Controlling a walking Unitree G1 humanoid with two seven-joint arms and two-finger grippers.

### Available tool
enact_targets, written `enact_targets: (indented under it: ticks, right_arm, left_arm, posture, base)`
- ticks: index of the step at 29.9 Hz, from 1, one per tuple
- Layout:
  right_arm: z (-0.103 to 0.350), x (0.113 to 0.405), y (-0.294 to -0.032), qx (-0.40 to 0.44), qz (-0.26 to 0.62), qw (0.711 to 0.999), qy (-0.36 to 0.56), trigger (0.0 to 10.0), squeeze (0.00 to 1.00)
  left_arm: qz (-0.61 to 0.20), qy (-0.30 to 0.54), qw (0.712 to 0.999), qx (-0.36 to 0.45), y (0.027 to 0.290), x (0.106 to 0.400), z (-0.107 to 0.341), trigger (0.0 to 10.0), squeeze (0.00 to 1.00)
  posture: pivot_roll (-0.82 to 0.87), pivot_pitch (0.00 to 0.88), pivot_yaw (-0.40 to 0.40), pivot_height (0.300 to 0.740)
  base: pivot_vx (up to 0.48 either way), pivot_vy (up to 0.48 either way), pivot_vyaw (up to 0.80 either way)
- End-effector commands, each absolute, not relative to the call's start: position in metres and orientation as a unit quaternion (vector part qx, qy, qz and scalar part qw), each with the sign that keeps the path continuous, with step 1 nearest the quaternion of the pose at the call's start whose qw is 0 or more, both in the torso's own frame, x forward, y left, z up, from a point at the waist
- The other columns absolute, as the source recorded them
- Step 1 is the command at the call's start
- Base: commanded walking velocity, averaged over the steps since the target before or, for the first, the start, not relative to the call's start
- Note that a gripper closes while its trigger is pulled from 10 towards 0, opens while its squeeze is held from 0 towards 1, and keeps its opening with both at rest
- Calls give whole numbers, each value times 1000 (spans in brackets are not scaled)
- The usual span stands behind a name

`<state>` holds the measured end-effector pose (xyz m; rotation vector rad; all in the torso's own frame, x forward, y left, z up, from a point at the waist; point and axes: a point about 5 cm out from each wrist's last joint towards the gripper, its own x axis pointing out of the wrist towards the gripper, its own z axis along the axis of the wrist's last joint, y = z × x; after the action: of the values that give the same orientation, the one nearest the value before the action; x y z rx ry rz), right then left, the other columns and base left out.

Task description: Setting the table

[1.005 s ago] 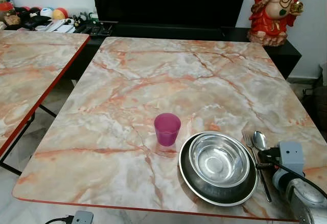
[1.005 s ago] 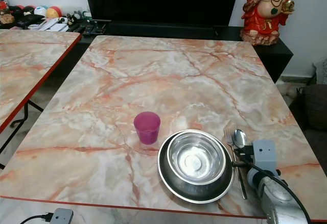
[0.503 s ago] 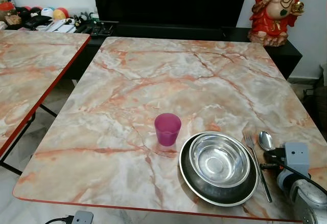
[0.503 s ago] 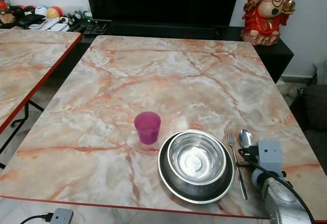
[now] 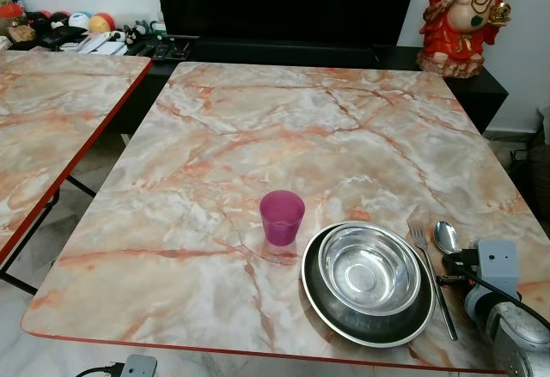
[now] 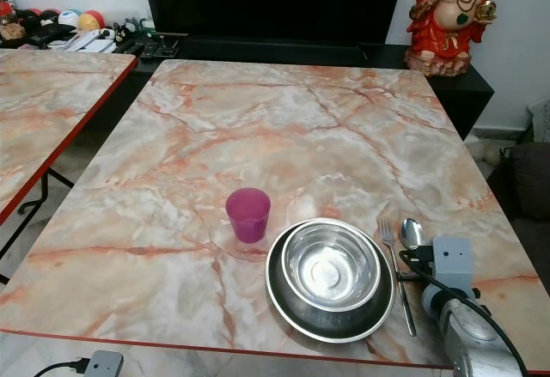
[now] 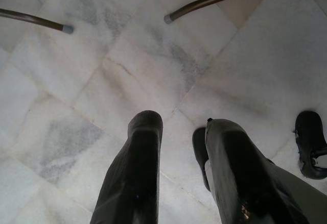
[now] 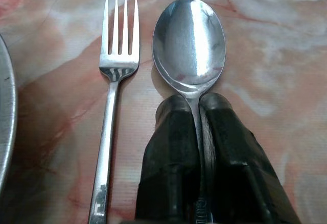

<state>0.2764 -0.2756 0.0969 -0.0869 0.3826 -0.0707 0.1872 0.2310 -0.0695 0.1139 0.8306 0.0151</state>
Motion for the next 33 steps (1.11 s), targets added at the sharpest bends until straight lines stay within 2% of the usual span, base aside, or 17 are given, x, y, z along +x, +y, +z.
enact_targets:
  ticks: [1, 20, 21, 22, 23, 29, 30, 33]
  right_arm:
    - [92, 275, -275, -40, -37, 979, 196, 10000, 0]
    - [83, 272, -271, -41, -33, 974, 219, 10000, 0]
    - [83, 272, -271, -40, -33, 974, 220, 10000, 43]
    - [83, 272, -271, -40, -33, 974, 220, 10000, 43]
    - [82, 272, -271, -40, -33, 974, 221, 10000, 173]
    - [82, 271, -271, -41, -32, 974, 221, 10000, 176]
    - [82, 272, -271, -41, -32, 974, 221, 10000, 286]
    - [82, 272, -271, -41, -32, 974, 220, 10000, 282]
  left_arm:
    - [5, 421, 905, 56, 230, 180, -74, 10000, 0]
    - [4, 420, 906, 57, 230, 181, -74, 10000, 0]
    - [4, 420, 906, 57, 230, 181, -74, 10000, 0]
    - [4, 420, 906, 57, 230, 181, -74, 10000, 0]
    - [3, 420, 906, 57, 230, 181, -74, 10000, 0]
    - [3, 419, 906, 57, 229, 181, -74, 10000, 0]
    - [2, 419, 906, 57, 229, 181, -74, 10000, 0]
    - [2, 419, 906, 57, 229, 182, -74, 10000, 0]
  posture:
    - [-112, 120, 8, 740]
    - [-110, 121, 9, 740]
    - [-110, 121, 9, 740]
    - [-110, 121, 9, 740]
    - [-110, 121, 9, 740]
    - [-110, 121, 9, 740]
    - [-110, 121, 9, 740]
    - [-110, 121, 9, 740]
  base:
    - [0, 0, 0]
    - [0, 0, 0]
    - [0, 0, 0]
    - [0, 0, 0]
    - [0, 0, 0]
    - [0, 0, 0]
    - [0, 0, 0]
    - [0, 0, 0]
